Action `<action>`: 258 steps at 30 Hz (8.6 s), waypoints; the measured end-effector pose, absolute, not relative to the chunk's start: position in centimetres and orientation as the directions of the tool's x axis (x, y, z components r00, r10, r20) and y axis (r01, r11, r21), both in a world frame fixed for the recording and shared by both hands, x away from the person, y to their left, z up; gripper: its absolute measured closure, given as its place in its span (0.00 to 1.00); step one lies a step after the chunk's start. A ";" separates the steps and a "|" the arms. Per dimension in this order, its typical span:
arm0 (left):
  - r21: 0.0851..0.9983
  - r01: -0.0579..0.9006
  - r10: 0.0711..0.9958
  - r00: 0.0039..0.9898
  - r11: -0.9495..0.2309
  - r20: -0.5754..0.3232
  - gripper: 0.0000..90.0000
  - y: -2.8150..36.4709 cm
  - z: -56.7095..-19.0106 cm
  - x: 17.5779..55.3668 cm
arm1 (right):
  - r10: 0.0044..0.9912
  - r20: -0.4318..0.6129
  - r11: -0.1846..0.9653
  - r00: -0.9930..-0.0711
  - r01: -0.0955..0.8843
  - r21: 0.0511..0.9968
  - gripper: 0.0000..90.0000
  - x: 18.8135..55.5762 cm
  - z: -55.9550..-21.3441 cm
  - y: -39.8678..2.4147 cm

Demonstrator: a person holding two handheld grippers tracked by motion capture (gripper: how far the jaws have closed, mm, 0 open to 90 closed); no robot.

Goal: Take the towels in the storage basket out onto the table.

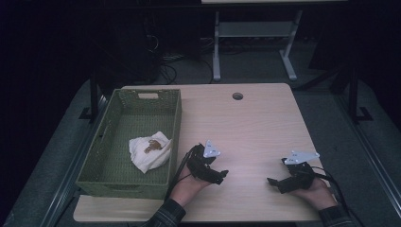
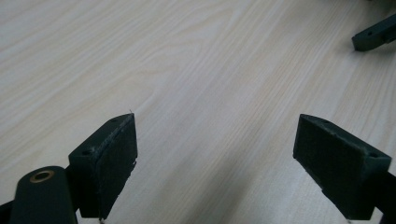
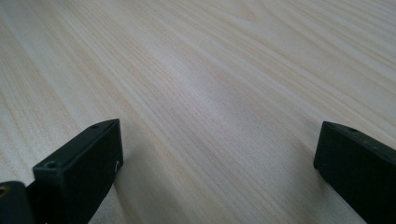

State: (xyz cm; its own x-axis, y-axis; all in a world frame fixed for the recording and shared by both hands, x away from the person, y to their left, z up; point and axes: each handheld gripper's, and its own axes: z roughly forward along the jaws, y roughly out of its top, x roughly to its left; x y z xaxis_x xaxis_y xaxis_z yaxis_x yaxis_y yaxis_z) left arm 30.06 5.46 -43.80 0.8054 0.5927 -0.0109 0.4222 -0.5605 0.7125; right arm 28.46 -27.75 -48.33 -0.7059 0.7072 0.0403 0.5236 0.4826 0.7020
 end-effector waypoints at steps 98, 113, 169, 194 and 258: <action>0.779 0.454 0.696 0.717 -0.433 -0.031 0.15 18.8 -34.2 33.6 | 0.708 0.040 0.481 -0.705 0.523 0.703 0.01 28.5 -48.3 -27.7; 0.743 0.495 0.729 0.685 -0.450 -0.015 0.15 22.6 -35.0 33.5 | 0.708 0.039 0.482 -0.705 0.523 0.703 0.01 28.5 -48.3 -27.7; 0.346 0.666 0.727 0.682 -0.661 0.075 0.15 23.2 -43.6 35.9 | 0.707 0.039 0.482 -0.706 0.522 0.703 0.01 28.5 -48.3 -27.7; 0.521 0.745 0.842 0.532 -0.416 -0.087 0.75 26.0 -40.2 35.4 | 0.704 0.038 0.486 -0.710 0.520 0.702 0.01 28.4 -48.3 -27.7; 0.847 0.419 0.562 0.807 -0.327 -0.182 0.77 13.0 -30.9 34.4 | 0.704 0.039 0.484 -0.709 0.520 0.704 0.01 28.4 -48.3 -27.7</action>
